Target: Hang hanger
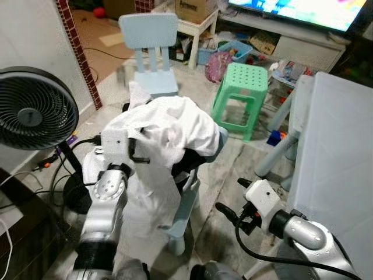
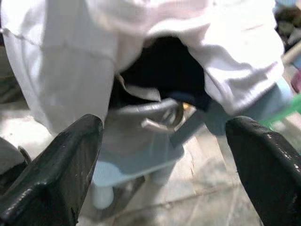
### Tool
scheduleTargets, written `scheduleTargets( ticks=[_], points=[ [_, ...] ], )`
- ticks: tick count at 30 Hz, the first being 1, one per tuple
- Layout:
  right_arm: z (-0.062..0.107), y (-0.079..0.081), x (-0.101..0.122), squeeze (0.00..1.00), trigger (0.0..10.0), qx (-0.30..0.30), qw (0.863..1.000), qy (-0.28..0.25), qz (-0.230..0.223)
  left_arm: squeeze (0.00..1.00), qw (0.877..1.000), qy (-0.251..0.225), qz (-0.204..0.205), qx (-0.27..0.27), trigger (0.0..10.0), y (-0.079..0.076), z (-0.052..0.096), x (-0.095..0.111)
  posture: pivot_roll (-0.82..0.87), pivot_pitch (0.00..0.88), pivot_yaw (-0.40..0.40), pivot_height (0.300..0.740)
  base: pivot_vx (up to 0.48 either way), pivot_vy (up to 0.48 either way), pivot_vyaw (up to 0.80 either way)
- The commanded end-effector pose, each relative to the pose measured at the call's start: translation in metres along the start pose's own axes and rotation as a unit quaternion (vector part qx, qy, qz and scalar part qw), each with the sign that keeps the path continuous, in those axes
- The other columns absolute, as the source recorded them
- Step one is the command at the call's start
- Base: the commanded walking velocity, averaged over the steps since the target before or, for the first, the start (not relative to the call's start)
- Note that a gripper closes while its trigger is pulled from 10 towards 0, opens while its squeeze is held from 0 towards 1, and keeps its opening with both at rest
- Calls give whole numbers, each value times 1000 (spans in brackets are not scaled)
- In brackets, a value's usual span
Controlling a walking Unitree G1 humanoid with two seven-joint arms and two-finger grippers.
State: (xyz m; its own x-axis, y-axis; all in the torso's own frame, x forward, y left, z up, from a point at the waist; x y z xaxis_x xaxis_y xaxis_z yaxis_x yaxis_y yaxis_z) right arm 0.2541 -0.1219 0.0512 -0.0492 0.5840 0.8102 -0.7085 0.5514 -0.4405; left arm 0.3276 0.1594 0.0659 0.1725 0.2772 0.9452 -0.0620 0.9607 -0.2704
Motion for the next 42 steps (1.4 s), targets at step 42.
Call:
scheduleTargets(
  ticks=[42],
  points=[
    [-22, -51, -12, 0, 10000, -140, 990, -11, -32, 0, 991, -7, -132, -13, 0, 10, 24, 25, 80, 0, -16, 740, 0, 0, 0]
  ],
)
Point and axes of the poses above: a point about 5 cm out from each wrist's last joint towards the gripper, its own z axis pointing back from the gripper into the wrist, its own x axis along the axis of the wrist's last joint, y = z × x, the point moved 6 cm from there along -z, pointing out of the wrist towards the gripper, and after that the axes turned 15 degrees about z, right-handed, at the moved point
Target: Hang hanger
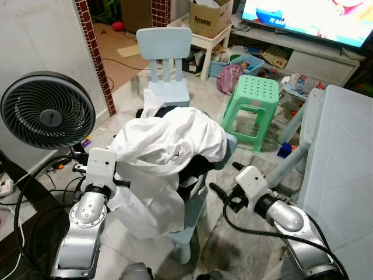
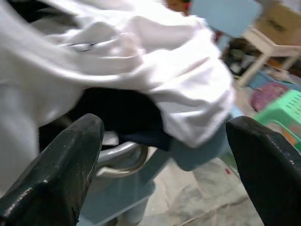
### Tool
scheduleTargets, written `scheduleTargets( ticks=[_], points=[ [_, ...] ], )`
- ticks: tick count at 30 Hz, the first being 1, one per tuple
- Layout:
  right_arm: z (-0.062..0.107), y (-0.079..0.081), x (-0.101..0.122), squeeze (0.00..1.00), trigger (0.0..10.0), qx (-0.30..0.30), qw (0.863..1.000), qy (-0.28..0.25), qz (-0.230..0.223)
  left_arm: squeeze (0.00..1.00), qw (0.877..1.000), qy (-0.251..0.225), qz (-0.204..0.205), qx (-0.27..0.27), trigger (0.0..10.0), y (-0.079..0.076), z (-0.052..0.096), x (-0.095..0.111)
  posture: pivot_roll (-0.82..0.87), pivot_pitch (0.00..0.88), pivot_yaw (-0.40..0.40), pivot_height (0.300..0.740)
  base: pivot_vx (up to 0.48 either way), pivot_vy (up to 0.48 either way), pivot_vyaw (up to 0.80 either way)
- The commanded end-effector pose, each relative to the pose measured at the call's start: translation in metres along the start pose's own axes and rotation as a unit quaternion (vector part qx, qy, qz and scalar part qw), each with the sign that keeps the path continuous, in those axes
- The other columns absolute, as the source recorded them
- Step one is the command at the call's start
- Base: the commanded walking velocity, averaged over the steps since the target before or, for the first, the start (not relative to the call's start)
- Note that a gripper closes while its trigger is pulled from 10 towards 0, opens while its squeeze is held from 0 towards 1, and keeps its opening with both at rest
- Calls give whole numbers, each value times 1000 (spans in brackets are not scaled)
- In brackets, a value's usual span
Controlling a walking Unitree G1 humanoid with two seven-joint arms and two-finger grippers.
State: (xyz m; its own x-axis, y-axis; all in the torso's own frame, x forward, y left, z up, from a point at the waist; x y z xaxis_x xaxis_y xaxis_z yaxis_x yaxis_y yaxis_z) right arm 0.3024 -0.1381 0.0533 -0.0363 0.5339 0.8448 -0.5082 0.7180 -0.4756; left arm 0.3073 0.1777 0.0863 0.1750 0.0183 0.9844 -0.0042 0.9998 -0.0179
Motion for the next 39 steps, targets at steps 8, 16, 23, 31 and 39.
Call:
scheduleTargets(
  ticks=[8, 16, 23, 31, 39],
  points=[
    [9, -41, -10, 0, 10000, -153, 984, 17, -88, 0, 999, -28, 14, -41, 8980, -24, 1, 4, 58, 0, -7, 740, 0, 0, 0],
    [2, -72, 9, 0, 10000, -247, 957, -23, -151, 0, 993, -101, 33, -56, 10000, -47, -17, 50, 25, 0, 21, 740, 0, 0, 0],
    [4, -78, 20, 0, 10000, -240, 959, -44, -146, 0, 988, -126, 30, -80, 10000, -66, -21, 64, 10, 0, 14, 740, 0, 0, 0],
    [10, -86, 16, 0, 10000, -251, 954, -46, -160, 0, 988, -128, 29, -79, 10000, -67, -25, 63, -1, 0, 16, 740, -108, 0, 0],
    [12, -90, 12, 0, 10000, -262, 951, -36, -158, 0, 987, -132, 28, -83, 10000, -71, -29, 66, -14, 0, 22, 740, -319, 0, 0]
  ],
)
Point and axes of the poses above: a point about 5 cm out from each wrist's last joint towards the gripper, its own z axis pointing back from the gripper into the wrist, its own x axis along the axis of the wrist's last joint, y = z × x, the point moved 6 cm from there along -z, pointing out of the wrist towards the gripper, and after that the axes turned 15 degrees about z, right-handed, at the moved point
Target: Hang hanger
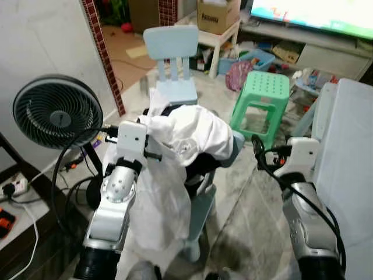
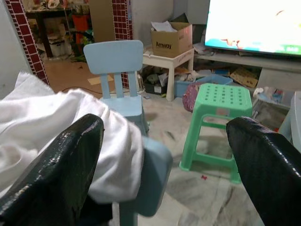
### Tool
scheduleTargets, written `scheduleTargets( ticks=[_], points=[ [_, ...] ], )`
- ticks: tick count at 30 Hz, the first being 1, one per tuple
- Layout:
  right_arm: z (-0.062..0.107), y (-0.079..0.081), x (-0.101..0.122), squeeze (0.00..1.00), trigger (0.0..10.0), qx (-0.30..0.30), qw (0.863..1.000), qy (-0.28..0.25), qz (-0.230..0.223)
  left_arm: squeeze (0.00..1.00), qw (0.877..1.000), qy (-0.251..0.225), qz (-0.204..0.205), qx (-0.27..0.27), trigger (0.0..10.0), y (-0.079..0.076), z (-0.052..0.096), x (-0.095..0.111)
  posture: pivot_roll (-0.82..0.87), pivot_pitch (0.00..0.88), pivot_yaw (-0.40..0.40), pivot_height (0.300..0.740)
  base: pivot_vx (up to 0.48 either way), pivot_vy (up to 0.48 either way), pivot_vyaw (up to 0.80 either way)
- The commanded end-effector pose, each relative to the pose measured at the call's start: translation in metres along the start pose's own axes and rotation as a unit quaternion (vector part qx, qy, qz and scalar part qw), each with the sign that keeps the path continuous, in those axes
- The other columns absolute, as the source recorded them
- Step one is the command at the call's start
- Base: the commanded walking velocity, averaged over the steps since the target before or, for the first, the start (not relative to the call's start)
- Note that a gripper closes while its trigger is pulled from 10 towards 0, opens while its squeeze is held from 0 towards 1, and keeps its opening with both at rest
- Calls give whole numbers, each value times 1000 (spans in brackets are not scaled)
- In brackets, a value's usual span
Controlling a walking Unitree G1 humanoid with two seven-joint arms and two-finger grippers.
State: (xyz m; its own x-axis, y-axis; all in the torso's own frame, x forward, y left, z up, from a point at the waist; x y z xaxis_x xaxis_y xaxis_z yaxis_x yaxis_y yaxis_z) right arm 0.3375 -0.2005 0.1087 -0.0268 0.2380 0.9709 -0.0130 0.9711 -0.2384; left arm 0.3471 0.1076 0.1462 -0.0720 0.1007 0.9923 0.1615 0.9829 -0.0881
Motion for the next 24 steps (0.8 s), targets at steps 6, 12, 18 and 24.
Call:
scheduleTargets(
  ticks=[6, 12, 18, 24],
  points=[
    [0, 0, 0, 0, 10000, 0, 1000, 5, -4, 0, 1000, -5, -6, -1, 10000, -1, -2, 1, -15, 0, 25, 740, -386, 0, 0],
    [-1, 0, -1, 0, 10000, 0, 1000, 7, -4, 0, 1000, -5, -8, -1, 10000, 0, -3, 1, -12, 0, 26, 740, -407, 0, 0],
    [-1, -4, -4, 0, 10000, -13, 1000, 14, 24, 0, 1000, -4, -8, -6, 10000, -2, -4, 0, -13, 0, 30, 740, -394, 0, 0],
    [-2, -10, -9, 0, 10000, -44, 997, 24, 50, 0, 1000, -4, -5, -15, 10000, -8, -5, 0, -15, 0, 32, 740, -342, 0, 0]
  ],
)
Point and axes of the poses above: a point about 5 cm out from each wrist's last joint towards the gripper, its own z axis pointing back from the gripper into the wrist, its own x axis along the axis of the wrist's last joint, y = z × x, the point moved 6 cm from there along -z, pointing out of the wrist towards the gripper, and after that the axes turned 15 degrees about z, right-handed, at the moved point
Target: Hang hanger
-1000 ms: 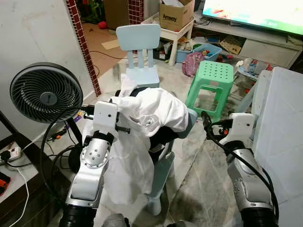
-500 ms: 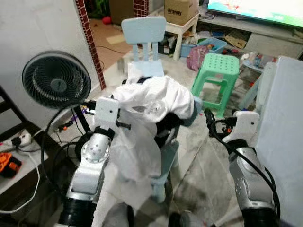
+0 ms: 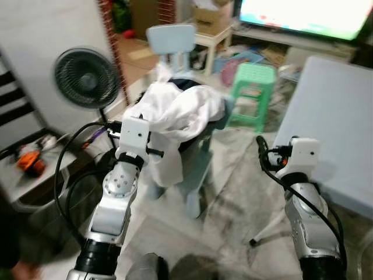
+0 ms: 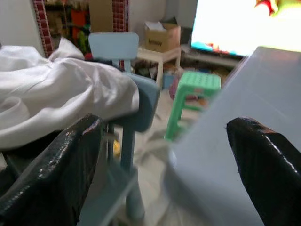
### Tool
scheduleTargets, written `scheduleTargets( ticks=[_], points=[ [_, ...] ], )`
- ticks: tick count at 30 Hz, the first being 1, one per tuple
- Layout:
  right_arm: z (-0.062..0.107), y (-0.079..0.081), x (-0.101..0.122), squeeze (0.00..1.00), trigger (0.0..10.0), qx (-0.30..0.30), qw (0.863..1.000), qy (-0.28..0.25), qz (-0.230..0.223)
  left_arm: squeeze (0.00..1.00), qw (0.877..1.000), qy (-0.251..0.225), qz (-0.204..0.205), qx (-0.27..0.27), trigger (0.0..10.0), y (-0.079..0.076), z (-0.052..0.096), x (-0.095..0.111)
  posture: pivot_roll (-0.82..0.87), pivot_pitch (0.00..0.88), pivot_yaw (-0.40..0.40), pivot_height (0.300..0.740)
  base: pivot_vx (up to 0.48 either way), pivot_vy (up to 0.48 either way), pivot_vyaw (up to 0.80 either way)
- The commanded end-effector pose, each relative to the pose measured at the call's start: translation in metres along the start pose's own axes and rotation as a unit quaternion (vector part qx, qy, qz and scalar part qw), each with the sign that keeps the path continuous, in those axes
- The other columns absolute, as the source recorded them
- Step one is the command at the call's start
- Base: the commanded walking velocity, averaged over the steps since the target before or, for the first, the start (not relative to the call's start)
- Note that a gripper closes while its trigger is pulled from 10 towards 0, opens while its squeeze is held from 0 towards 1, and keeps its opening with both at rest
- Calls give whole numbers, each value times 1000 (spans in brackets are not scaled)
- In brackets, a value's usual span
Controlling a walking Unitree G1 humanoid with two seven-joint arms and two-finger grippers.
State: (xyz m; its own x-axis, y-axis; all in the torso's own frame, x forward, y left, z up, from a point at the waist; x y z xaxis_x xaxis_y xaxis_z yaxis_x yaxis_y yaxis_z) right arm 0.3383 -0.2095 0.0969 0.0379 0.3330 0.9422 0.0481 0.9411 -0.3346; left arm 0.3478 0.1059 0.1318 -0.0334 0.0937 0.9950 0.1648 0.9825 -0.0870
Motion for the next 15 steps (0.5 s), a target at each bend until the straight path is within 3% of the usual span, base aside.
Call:
scheduleTargets(
  ticks=[1, 12, 14, 15],
  points=[
    [-2, -5, 3, 0, 10000, -22, 1000, -5, -5, 0, 1000, -24, -4, -15, 10000, -8, -5, 15, -15, 0, 32, 740, -296, 0, 0],
    [-2, 1, 5, 0, 10000, -4, 1000, -12, 1, 0, 999, -30, 19, -37, 10000, -19, -9, 19, -17, 0, 35, 740, 0, 0, 0],
    [-2, 2, 5, 0, 10000, 0, 1000, -14, -5, 0, 997, -24, 39, -64, 10000, -31, -9, 18, -19, 0, 35, 740, 0, 0, 0],
    [-2, 2, 5, 0, 10000, 0, 1000, -14, -5, 0, 993, -6, 75, -91, 10000, -43, -9, 14, -19, 0, 35, 740, 0, 0, 0]
  ],
)
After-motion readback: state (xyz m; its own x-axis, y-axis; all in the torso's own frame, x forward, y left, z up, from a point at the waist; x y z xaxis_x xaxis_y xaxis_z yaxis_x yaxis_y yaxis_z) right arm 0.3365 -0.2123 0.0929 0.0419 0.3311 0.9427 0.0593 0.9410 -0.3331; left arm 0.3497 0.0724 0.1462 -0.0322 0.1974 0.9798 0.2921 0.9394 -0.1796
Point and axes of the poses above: a point about 5 cm out from each wrist's last joint towards the gripper, its own z axis pointing back from the gripper into the wrist, its own x axis along the axis of the wrist's last joint, y = z × x, the point moved 6 cm from there along -z, pointing out of the wrist towards the gripper, and after that the axes turned 15 degrees about z, right-handed, at the moved point
